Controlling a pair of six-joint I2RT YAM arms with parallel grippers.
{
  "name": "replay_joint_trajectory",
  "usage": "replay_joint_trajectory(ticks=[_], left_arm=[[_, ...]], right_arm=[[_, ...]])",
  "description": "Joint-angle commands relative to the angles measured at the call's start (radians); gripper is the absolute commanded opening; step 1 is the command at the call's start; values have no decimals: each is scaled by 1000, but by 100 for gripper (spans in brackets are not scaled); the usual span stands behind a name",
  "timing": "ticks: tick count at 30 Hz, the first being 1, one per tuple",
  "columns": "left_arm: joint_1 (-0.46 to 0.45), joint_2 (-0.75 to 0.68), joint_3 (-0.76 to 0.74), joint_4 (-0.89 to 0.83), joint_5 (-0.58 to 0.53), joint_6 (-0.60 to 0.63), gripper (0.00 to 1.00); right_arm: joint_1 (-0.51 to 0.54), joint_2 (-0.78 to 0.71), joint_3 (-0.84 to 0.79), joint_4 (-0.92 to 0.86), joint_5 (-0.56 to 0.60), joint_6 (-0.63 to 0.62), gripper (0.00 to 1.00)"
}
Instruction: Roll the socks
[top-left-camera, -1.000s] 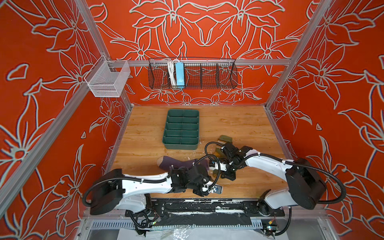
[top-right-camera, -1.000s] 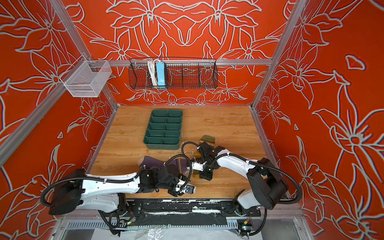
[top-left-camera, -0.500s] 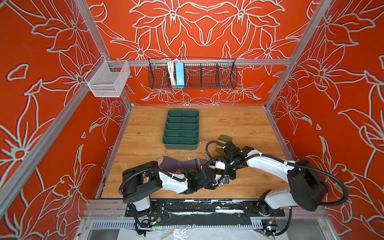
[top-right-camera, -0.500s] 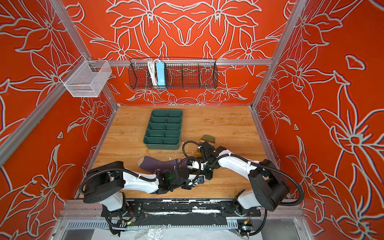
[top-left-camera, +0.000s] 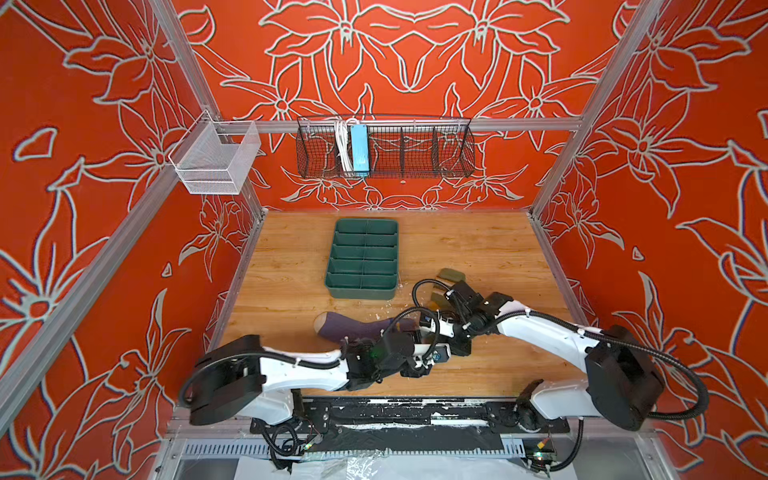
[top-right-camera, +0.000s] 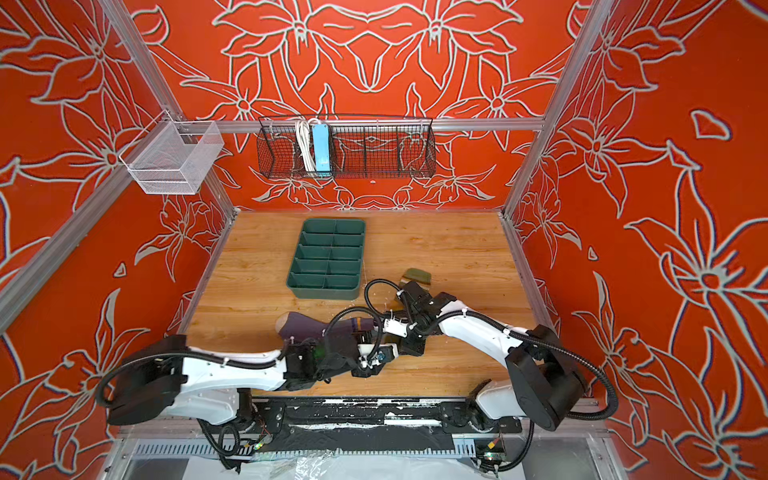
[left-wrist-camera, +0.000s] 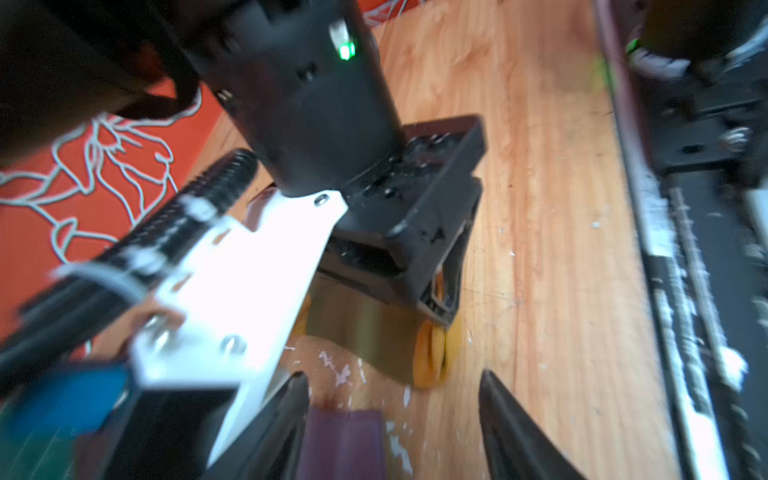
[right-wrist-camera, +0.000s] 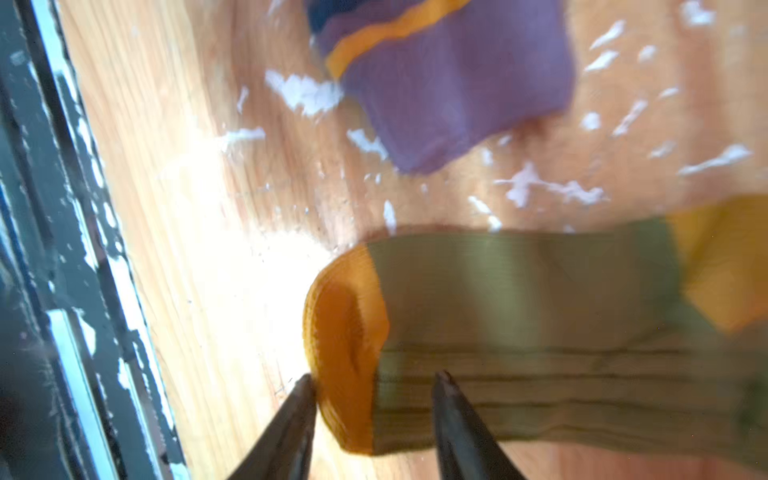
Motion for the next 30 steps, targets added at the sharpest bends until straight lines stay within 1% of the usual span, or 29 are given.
replay_joint_trajectory(ticks=[1,3,4,5,7,8,9,10,11,12,15,16,18,19,20,21,23,25,27,30], left_arm=[[11,-147,5,-97,-51,7,71],[27,-224,10,-114,-92,-17,77],[49,-259,18,-117,-107,-57,80],[76,-286,27,-122,-104,-104,82],[148,-341,47,-131,-95,-253,91],[185,-352,60,-143,-80,-331,94],[218,-359,74,-159,-57,-389,96],[236,-359,87,-173,-47,-429,96],[247,-358,100,-191,-43,-456,96],[250,-355,114,-205,-42,-465,96],[252,-346,128,-207,-49,-486,97],[254,-345,128,-208,-54,-504,97],[266,-348,136,-231,-26,-524,97],[271,-350,137,-240,-11,-530,100],[277,-351,136,-246,8,-530,98],[284,-351,135,-250,30,-526,98],[296,-350,138,-256,84,-522,98],[301,-341,144,-259,150,-519,98],[301,-325,154,-262,197,-525,98],[301,-309,173,-284,243,-560,98]], right_arm=[[-16,-74,79,-136,75,-47,50],[-72,-86,157,-163,84,-70,50],[-111,-80,200,-156,87,-84,51],[-143,-64,230,-122,116,-82,53],[-198,0,303,-22,227,-58,61],[-213,58,357,24,310,-24,68],[-223,124,426,51,381,20,71],[-233,188,498,47,416,60,72],[-244,261,588,19,426,115,71],[-253,329,672,-13,429,183,69],[-261,497,852,-128,464,307,67],[-261,538,897,-168,454,352,67],[-261,596,969,-251,389,456,66],[-261,619,995,-289,350,526,65],[-261,637,1014,-334,306,576,64],[-261,637,1003,-349,279,634,64],[-262,610,932,-322,215,678,65],[-273,604,887,-299,182,711,68],[-303,647,881,-306,85,747,69],[-327,677,831,-249,26,805,69]])
